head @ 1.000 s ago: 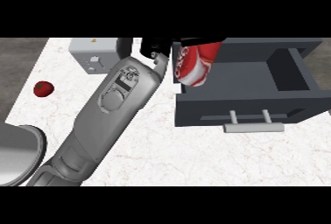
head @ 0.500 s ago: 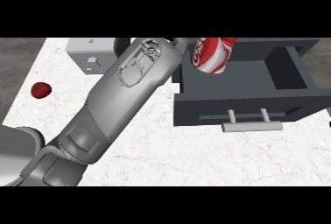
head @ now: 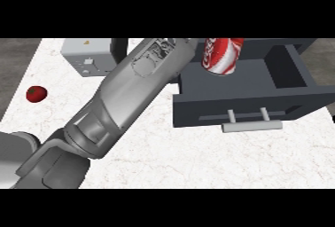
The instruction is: Pick up the can, place it into the drawer and close the drawer
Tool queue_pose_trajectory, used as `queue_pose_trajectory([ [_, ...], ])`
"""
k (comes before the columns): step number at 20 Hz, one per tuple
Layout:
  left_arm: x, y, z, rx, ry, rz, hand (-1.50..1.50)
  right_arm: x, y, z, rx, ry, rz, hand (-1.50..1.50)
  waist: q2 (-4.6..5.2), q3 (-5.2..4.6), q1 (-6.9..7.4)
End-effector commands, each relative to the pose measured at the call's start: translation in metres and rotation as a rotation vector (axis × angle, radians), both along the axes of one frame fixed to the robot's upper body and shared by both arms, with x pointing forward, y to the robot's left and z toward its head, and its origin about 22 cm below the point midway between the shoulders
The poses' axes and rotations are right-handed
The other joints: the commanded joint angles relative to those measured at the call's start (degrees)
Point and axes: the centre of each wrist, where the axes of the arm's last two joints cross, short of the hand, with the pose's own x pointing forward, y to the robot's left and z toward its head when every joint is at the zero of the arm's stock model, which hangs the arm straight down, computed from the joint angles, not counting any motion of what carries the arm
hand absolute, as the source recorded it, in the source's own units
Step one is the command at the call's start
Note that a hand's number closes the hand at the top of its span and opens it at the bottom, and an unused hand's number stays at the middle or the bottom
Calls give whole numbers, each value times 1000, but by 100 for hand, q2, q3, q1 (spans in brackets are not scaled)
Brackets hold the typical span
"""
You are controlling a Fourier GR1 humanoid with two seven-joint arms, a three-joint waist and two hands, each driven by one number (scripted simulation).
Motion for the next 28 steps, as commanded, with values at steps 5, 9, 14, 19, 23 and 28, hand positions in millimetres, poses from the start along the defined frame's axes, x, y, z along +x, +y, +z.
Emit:
queue_pose_trajectory([
  [5,5,-2,-18,61,25,28,150,18,12,-4,-1,8,6,-150,16,2,-37],
  [9,8,3,-32,62,-14,81,150,14,12,0,4,-15,24,-150,52,5,-219],
  [14,7,4,-49,111,-34,82,150,28,5,3,11,-12,40,-150,64,9,-236],
  [19,12,5,-43,148,-36,81,150,16,10,-3,4,-27,26,-150,69,7,-270],
  [23,8,8,-63,165,-49,119,150,25,20,3,1,-26,55,-150,101,8,-375],
  [28,12,10,-62,156,-38,184,-150,23,16,13,-12,-35,64,-150,117,6,-408],
])
